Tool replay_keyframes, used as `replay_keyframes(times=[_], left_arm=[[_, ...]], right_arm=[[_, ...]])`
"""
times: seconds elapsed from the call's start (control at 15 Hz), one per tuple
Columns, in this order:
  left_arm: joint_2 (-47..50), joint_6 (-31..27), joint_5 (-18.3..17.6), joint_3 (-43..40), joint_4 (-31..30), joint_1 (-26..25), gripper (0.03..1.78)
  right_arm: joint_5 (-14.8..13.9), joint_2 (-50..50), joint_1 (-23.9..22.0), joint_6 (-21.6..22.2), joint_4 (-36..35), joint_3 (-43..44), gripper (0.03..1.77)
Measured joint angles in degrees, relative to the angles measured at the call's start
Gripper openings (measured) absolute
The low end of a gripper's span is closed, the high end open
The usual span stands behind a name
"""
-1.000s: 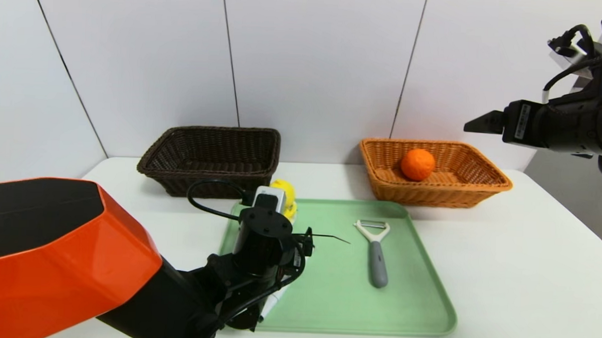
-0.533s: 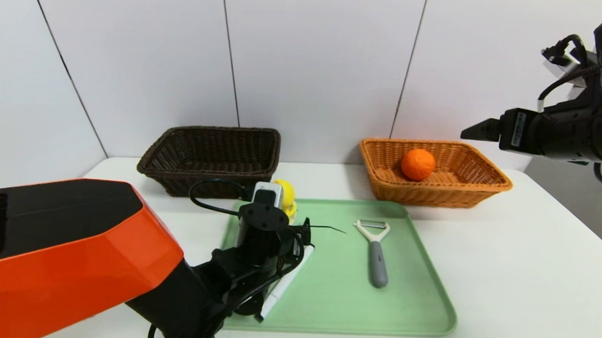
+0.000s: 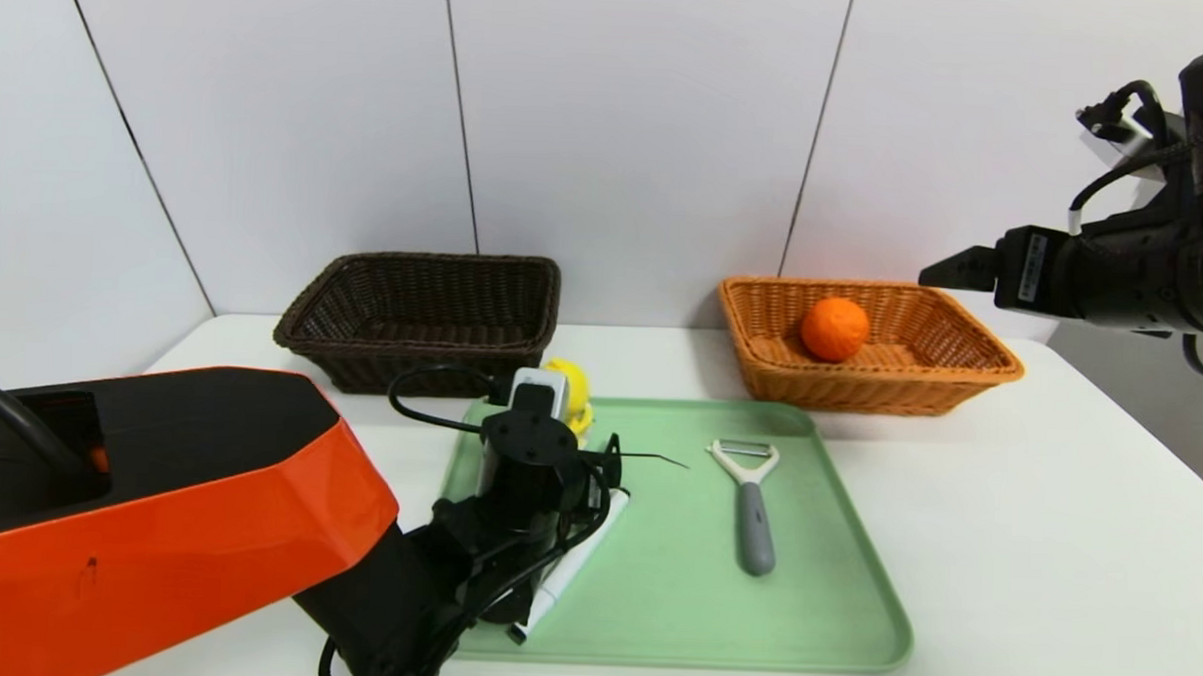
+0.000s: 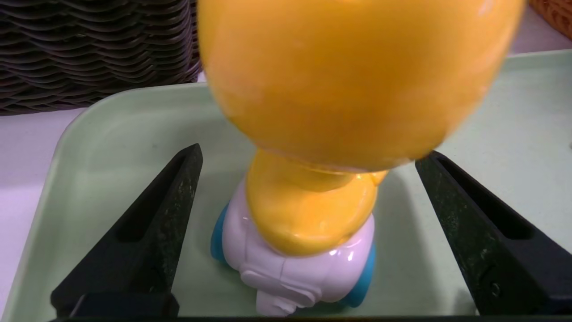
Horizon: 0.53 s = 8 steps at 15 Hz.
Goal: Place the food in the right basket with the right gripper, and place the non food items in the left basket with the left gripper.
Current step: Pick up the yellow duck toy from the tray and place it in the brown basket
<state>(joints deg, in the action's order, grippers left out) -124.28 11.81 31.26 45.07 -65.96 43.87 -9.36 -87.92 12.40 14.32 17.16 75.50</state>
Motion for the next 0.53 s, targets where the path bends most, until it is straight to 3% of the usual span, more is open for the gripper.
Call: replay_keyframes(times=[0.53], left_arm=[[-0.7,-0.2,-0.2,1.0,0.1,-0.7,1.69]], right_arm=[[0.0,-0.4,0.6,-0.1,0.0,-0.3,1.7]])
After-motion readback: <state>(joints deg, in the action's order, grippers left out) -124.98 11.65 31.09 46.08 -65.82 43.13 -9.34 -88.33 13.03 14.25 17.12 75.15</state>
